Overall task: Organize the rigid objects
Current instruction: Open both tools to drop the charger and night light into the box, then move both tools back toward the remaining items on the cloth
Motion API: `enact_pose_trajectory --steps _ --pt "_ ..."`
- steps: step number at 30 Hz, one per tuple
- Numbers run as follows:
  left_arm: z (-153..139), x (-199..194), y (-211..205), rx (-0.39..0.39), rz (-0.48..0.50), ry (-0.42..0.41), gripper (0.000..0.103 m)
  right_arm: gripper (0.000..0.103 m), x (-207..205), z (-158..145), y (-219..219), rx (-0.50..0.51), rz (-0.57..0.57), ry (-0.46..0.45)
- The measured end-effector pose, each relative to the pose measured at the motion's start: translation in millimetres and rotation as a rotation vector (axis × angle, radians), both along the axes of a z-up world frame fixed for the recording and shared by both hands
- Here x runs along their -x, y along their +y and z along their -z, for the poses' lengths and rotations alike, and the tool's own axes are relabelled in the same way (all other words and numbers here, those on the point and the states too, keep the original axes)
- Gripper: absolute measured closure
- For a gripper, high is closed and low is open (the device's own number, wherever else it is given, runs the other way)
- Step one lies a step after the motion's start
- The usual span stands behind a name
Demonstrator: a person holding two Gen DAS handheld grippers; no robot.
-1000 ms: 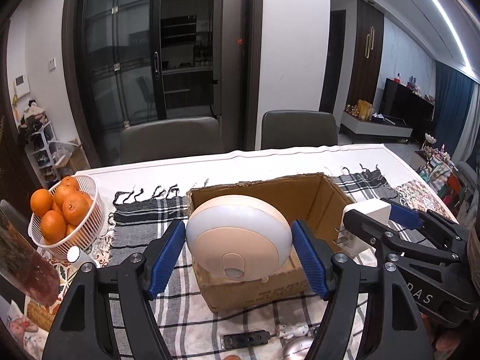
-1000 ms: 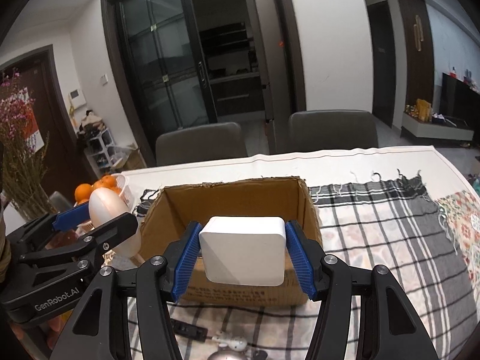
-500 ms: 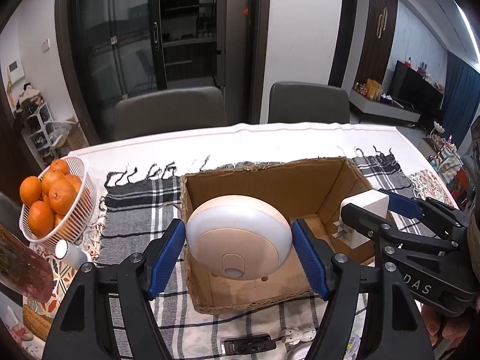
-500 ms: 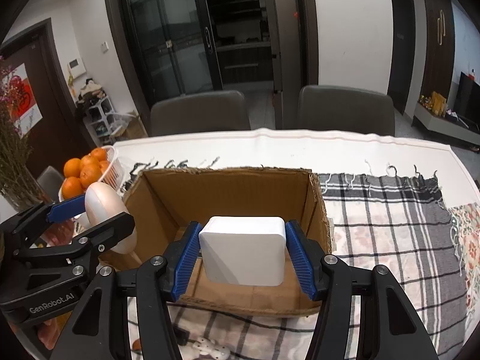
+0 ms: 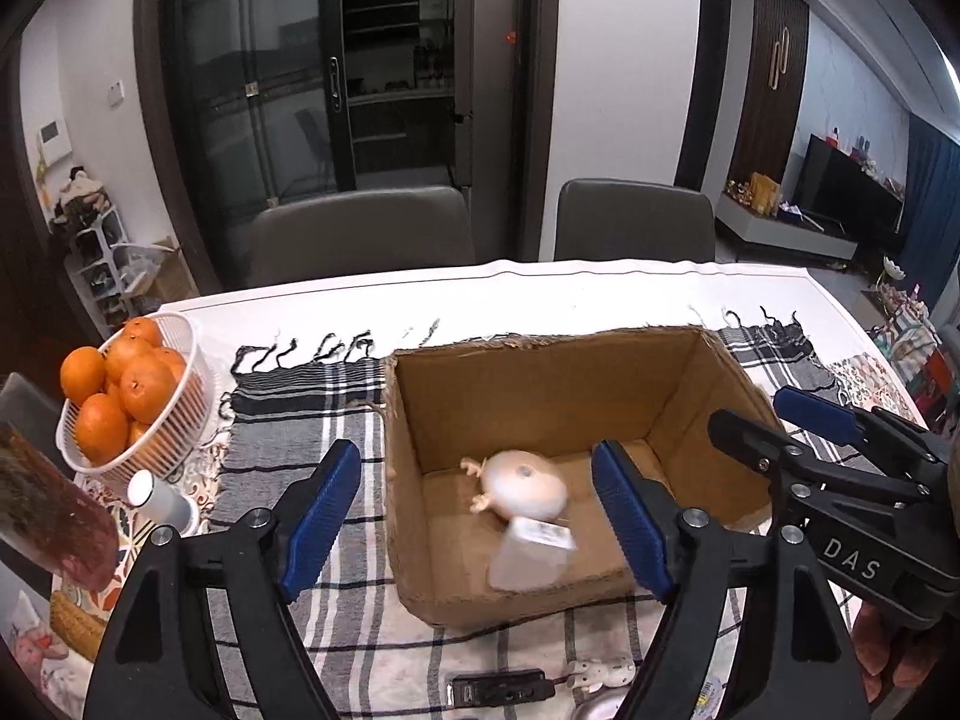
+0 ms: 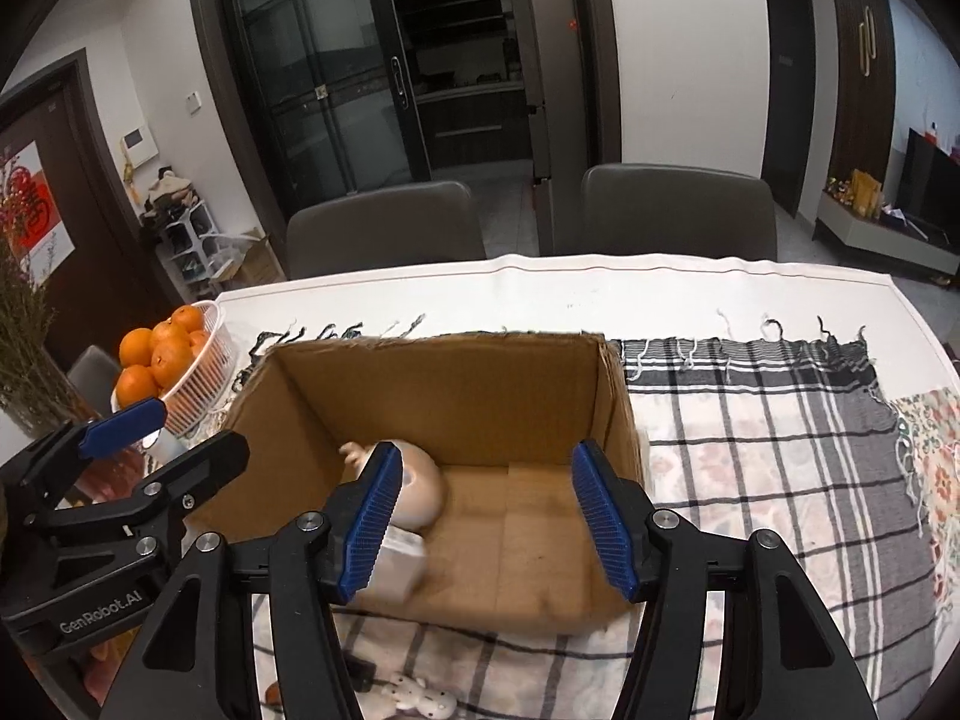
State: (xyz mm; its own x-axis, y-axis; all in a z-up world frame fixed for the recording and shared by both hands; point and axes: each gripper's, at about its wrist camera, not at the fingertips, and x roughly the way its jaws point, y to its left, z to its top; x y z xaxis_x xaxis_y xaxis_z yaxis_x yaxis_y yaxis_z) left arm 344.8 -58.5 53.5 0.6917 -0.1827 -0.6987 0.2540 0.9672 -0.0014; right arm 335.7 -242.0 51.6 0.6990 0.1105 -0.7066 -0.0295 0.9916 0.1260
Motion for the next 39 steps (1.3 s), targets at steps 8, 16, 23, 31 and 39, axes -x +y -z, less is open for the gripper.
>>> enact_pose_trajectory --steps 8,16,23,31,39 --pt "-10.9 34.9 4.6 -0.034 -0.024 -0.077 0.020 0.043 30.1 -11.0 5.3 0.025 0.013 -0.046" --pt "-16.1 72.6 3.5 -0.029 -0.027 -0.122 0.011 0.043 62.9 -22.8 1.0 0.029 -0.009 -0.091" --pt "-17.7 107.8 -1.4 -0.032 -0.024 -0.163 0.010 0.043 95.1 -29.4 -3.6 0.039 -0.026 -0.135" --pt "-10.4 146.9 -5.7 -0.057 -0.040 -0.205 0.010 0.043 122.7 -26.9 -5.4 0.059 -0.072 -0.148" --pt "9.2 177.3 -8.7 -0.048 -0.031 -0.186 0.010 0.043 150.5 -13.6 -6.9 0.107 -0.130 -0.162"
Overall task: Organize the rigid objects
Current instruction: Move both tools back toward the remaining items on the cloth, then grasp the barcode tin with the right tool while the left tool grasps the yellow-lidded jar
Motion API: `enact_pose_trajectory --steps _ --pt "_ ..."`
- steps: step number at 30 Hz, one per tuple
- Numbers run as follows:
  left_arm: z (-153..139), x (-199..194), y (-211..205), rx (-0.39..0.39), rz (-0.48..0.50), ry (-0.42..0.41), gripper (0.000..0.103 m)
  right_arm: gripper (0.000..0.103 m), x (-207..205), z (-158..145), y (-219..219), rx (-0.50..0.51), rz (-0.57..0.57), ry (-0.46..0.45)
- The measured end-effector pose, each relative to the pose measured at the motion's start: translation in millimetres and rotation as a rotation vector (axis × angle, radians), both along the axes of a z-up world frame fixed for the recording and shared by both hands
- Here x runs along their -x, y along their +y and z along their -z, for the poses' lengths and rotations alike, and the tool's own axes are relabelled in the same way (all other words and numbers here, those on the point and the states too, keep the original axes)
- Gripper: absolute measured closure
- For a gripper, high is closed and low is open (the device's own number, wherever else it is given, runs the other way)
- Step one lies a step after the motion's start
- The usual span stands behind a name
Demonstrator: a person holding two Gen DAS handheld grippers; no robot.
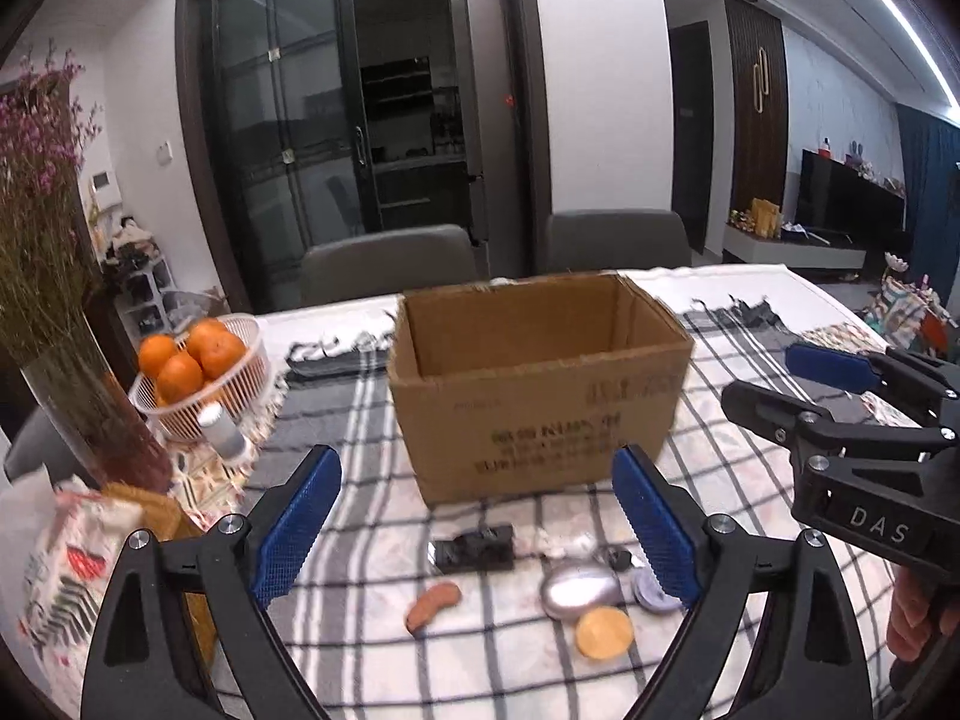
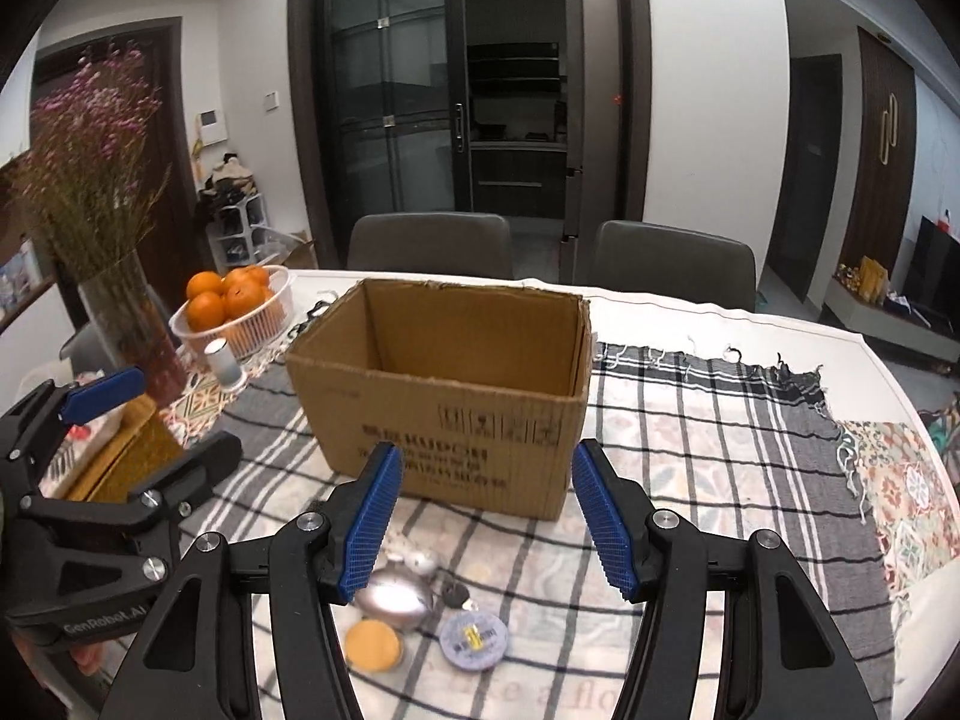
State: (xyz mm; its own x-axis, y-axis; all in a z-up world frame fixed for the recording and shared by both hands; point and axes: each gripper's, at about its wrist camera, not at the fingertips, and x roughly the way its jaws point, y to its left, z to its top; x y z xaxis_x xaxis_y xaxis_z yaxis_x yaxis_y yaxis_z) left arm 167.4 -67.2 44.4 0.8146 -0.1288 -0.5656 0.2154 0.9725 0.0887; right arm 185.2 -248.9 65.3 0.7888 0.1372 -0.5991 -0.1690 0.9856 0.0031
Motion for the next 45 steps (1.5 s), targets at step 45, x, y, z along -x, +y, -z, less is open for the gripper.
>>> enact_pose_trajectory --steps 45 --pt "147.1 13.4 -38.7 -0.080 0.231 0.302 0.024 0.043 3.1 155.2 -0.6 0.102 -0.278 0.342"
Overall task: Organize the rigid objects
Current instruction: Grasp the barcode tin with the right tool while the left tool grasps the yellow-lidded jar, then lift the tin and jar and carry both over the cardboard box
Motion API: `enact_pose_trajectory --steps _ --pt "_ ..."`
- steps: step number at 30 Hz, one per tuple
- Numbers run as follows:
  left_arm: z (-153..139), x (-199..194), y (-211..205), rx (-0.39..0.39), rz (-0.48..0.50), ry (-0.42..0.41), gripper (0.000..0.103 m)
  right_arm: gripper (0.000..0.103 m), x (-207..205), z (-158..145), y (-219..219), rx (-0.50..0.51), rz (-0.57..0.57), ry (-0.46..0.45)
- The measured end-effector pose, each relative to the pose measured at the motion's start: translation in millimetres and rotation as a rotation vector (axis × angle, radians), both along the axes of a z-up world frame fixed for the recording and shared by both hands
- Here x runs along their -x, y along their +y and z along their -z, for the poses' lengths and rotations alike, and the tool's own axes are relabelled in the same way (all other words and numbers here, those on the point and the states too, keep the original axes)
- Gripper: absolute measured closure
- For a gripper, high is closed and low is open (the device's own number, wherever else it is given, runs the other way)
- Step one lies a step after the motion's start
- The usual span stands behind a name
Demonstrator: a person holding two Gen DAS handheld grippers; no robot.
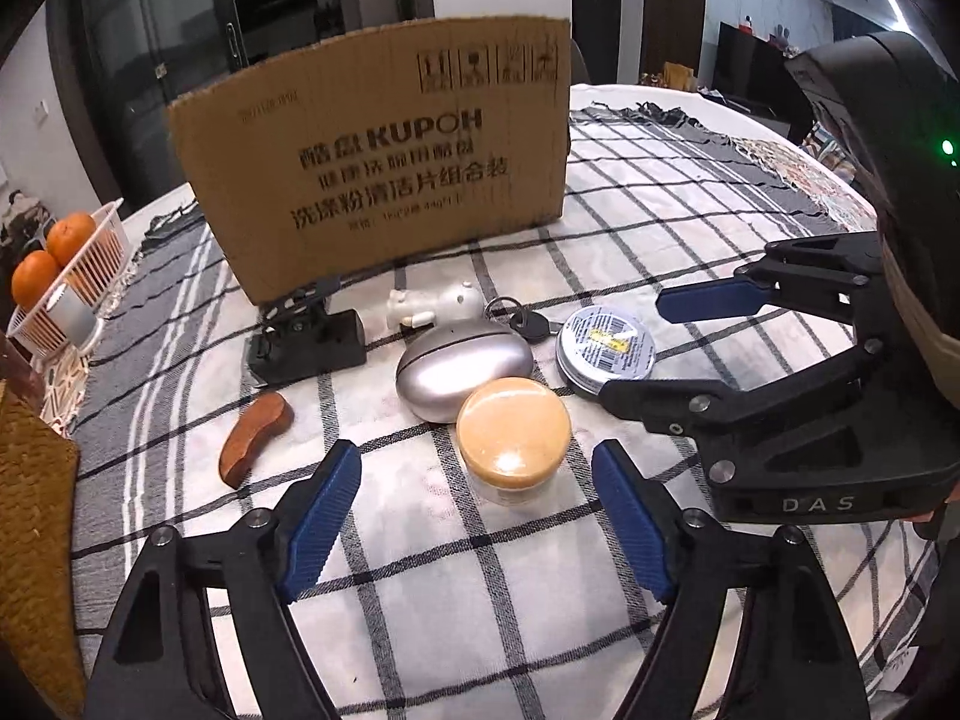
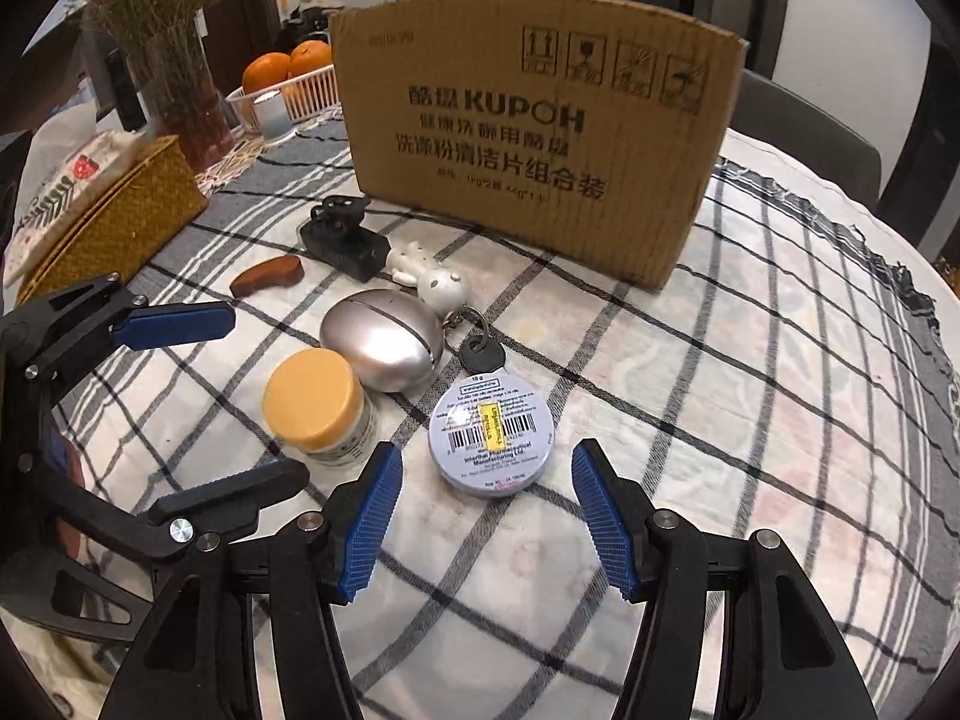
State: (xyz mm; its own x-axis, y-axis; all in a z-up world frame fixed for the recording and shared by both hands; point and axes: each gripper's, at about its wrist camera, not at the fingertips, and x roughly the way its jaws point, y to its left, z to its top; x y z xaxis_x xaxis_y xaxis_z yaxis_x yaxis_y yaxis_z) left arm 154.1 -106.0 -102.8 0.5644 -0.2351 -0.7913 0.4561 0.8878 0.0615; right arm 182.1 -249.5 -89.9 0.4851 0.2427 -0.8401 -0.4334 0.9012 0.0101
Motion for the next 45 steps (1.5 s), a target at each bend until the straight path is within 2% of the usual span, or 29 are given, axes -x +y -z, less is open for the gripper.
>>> enact_pose_trajectory --steps 12,14,17,23,34,45 --pt "13.0 -16.9 -2.2 0.038 0.006 0.018 0.030 0.046 -17.8 16.1 2.6 0.003 -0.013 0.023" --pt "15.0 -20.6 -1.8 0.051 0.002 0.029 0.033 0.050 -20.1 18.5 2.2 -0.005 -0.009 0.032" --pt "17.5 -23.4 -2.5 0.061 0.001 0.047 0.038 0.050 -21.2 19.6 3.1 0.001 -0.005 0.024" --pt "20.6 -22.2 -5.1 0.087 0.016 0.077 0.062 0.050 -19.7 19.8 1.6 -0.004 0.013 0.020" --pt "11.7 -16.2 8.5 0.094 -0.036 0.060 0.063 0.050 -13.0 13.8 -0.7 0.002 0.071 0.029" --pt "-16.2 -16.4 25.9 0.087 -0.128 -0.043 0.063 0.050 -4.9 -9.3 8.5 0.003 0.108 -0.002"
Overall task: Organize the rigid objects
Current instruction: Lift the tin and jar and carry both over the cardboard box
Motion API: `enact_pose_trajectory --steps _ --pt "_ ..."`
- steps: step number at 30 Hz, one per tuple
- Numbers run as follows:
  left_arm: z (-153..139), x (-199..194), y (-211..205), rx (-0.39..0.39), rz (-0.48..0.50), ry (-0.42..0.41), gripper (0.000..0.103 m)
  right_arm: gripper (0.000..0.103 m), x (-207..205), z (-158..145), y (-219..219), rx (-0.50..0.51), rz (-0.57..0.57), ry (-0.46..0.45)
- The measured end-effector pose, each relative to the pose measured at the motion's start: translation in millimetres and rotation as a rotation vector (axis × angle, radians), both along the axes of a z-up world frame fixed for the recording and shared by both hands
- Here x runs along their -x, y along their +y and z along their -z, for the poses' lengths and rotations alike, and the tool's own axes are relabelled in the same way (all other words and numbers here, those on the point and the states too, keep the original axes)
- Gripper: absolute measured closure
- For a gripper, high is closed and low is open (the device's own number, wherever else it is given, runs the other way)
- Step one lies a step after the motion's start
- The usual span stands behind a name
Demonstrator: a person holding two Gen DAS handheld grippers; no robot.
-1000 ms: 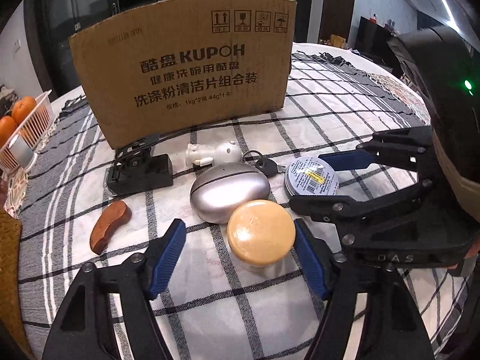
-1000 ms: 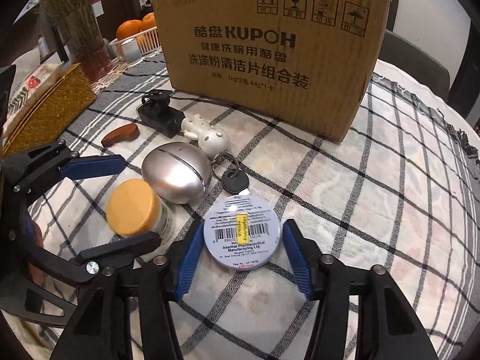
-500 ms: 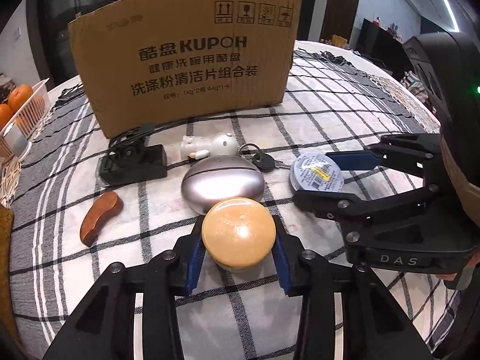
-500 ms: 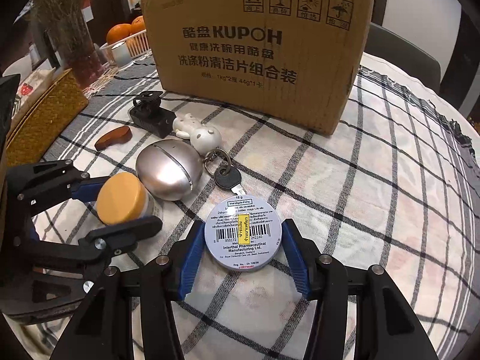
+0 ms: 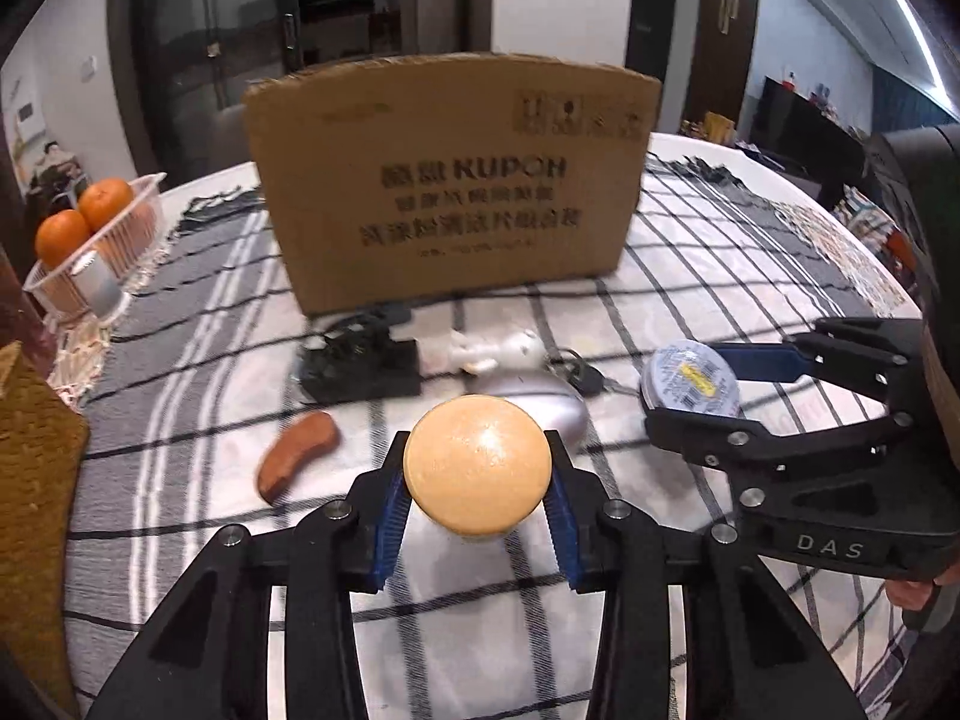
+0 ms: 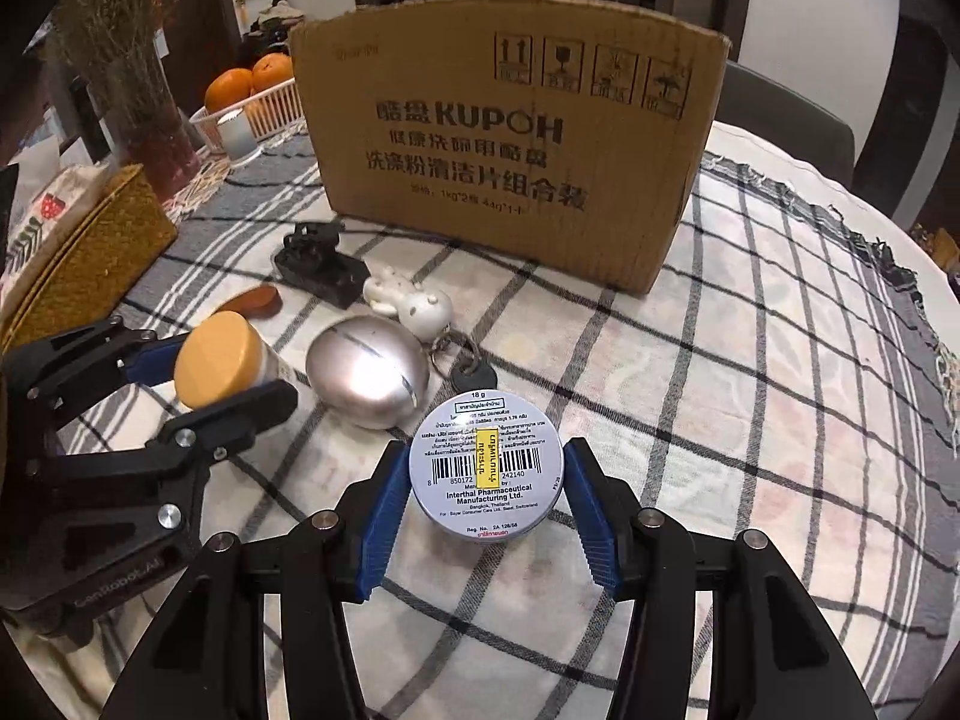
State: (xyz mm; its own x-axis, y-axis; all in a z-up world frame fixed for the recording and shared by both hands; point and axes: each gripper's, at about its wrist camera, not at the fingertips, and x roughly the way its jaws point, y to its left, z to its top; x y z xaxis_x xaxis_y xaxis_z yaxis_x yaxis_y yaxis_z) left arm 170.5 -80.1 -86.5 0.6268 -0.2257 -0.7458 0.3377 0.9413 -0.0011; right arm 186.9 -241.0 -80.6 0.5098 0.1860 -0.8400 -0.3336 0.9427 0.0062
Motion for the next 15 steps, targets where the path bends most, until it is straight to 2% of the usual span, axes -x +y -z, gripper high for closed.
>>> enact_pose_trajectory --steps 15 --pt "-49.2 -19.8 16.8 0.046 -0.040 -0.091 0.063 0.050 -11.4 -45.3 7.5 -0.051 0.089 -0.096"
